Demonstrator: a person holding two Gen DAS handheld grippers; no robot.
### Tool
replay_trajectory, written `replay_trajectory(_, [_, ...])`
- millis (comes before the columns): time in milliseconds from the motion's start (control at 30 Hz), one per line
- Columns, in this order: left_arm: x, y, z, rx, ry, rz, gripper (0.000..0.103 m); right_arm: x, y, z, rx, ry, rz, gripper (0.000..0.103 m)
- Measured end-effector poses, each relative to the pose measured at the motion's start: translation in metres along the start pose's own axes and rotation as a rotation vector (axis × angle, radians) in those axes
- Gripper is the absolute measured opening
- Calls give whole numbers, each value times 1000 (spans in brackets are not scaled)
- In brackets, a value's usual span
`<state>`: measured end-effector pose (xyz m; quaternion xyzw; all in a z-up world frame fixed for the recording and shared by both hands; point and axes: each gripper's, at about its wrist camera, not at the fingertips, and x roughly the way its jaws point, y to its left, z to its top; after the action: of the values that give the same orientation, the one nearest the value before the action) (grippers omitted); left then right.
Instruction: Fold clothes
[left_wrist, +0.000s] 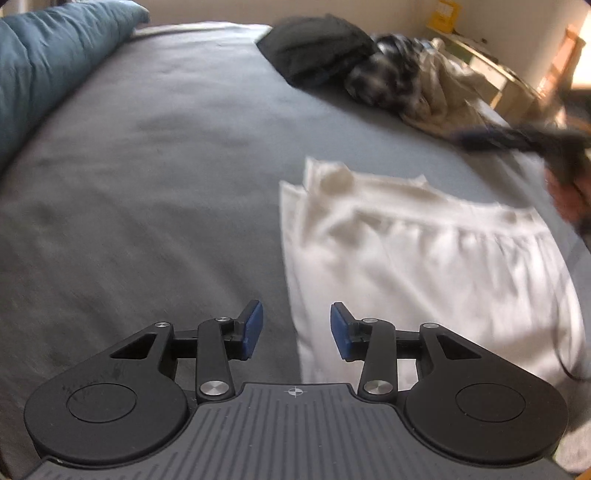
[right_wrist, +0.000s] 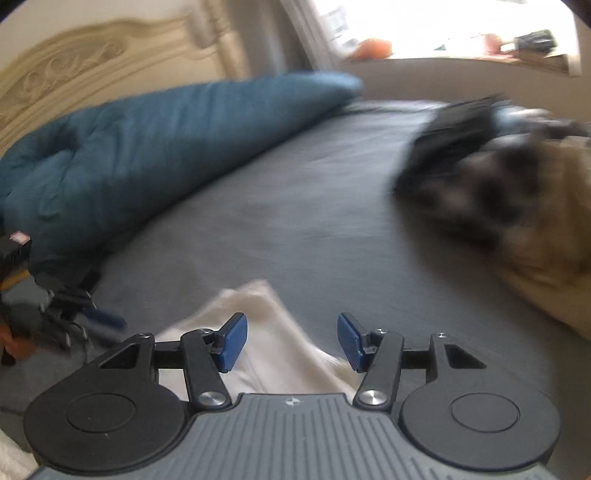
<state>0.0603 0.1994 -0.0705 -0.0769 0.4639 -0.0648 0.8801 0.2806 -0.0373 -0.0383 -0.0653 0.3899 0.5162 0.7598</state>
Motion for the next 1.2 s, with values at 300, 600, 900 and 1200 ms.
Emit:
replay_trajectory(300, [7, 1, -35, -9, 31, -141, 40, 117, 6, 39, -127, 193, 69, 56])
replay_trajectory(600, [15, 9, -48, -52, 37, -214, 38, 146, 5, 41, -163, 255, 93, 30])
replay_trajectory(900, [14, 9, -49, -69, 25, -224, 30, 135, 12, 44, -218, 219, 80, 6])
replay_trajectory(1200, [14, 10, -50, -50, 28, -209, 30, 137, -2, 41, -155, 262, 30, 48])
